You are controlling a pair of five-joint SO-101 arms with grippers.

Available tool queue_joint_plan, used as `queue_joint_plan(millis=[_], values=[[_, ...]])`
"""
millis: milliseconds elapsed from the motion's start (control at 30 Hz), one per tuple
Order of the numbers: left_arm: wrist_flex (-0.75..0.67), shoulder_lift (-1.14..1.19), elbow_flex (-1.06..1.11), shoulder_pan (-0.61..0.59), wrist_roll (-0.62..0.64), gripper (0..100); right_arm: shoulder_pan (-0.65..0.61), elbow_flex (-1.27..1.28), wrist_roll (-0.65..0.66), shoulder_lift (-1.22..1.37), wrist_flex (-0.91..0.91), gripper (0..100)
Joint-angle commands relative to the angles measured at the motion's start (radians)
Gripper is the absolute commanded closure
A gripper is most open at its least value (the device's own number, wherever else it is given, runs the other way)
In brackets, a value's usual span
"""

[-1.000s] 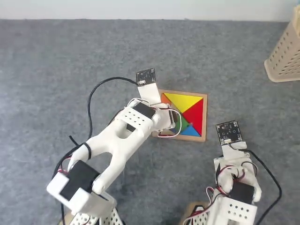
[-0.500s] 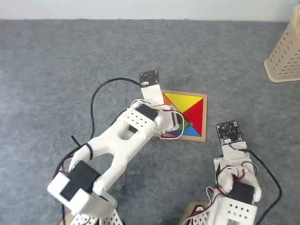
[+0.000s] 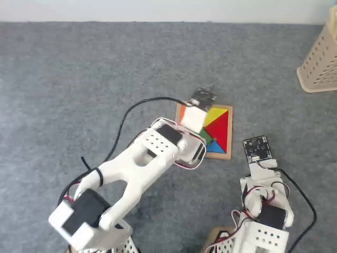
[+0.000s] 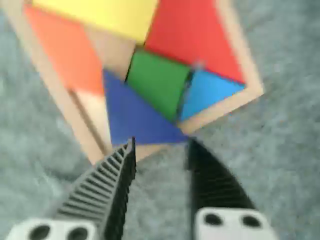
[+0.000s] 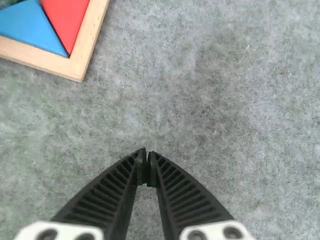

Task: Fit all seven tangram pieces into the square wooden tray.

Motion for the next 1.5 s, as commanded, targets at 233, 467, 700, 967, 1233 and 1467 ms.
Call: queue_joint_plan(millis=[233,467,700,967,1233,1467], values=[[-0.242,0.038,-0.007,0.008,-0.114,98,0.013,0.018,0.008,-0.015,0.010,99.1],[-0.247,0.084,-0.035,0.038,-0.160,98,0.013,0.018,0.008,-0.015,0.010,99.1],[-0.250,0.094,-0.018,0.048,-0.160,98,0.013,0.018,0.008,-0.015,0.010,99.1],[-0.253,0.094,-0.004,0.049,-0.161,98,0.013,0.018,0.008,-0.015,0.010,99.1],[-0.252,0.094,-0.002,0.048,-0.161,98,0.013,0.018,0.008,-0.015,0.010,99.1],[-0.253,0.095,0.007,0.048,-0.161,98,0.013,0.018,0.008,-0.015,0.010,99.1]])
